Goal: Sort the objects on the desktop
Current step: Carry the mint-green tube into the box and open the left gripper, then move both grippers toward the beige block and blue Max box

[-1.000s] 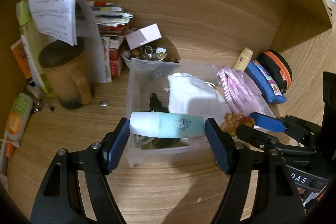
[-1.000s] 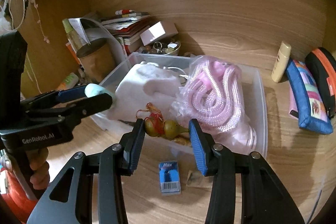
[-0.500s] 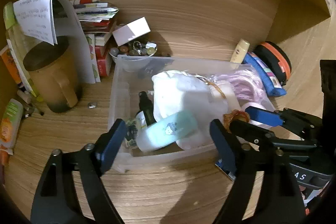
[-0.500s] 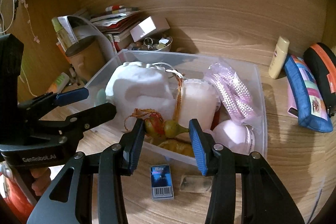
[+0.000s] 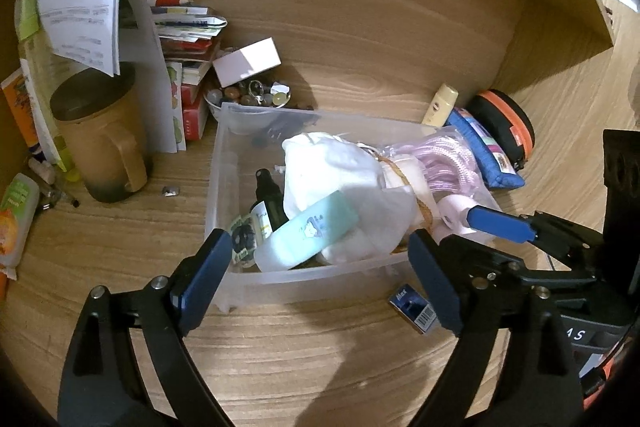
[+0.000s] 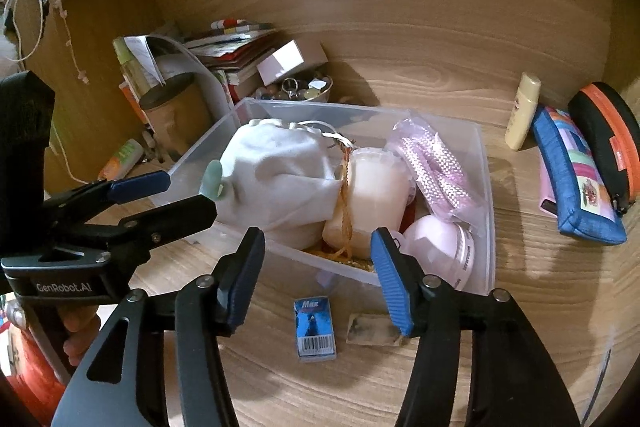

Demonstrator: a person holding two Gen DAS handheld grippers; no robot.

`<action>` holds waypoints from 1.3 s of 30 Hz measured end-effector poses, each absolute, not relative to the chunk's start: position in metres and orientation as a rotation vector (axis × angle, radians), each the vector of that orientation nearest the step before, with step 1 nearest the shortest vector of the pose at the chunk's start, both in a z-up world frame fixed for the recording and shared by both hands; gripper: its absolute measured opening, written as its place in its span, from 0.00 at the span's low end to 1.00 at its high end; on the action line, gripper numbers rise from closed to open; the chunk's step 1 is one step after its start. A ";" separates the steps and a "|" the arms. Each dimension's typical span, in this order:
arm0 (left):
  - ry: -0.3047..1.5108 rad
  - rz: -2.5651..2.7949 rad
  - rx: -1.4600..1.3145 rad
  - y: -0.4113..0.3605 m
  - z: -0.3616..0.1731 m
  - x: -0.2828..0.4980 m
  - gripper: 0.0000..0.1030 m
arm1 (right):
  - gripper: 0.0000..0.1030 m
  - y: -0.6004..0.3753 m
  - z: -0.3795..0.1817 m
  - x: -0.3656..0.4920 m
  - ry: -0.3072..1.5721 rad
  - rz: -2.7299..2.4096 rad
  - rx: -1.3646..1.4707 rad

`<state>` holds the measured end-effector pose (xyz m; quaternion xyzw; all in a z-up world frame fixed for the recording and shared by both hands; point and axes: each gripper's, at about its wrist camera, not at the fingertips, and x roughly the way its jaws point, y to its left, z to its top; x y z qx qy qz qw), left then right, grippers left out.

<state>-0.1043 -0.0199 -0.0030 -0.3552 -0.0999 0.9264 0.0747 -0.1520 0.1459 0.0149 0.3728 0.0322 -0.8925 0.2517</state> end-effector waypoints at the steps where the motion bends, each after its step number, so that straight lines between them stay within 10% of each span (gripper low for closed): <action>1: -0.304 2.783 -1.057 -0.021 -0.002 -0.102 0.88 | 0.52 0.147 0.016 -0.151 0.086 -2.431 1.010; 39: 0.056 2.712 -1.365 0.027 -0.049 -0.073 0.90 | 0.67 0.210 -0.032 -0.114 0.117 -2.455 1.167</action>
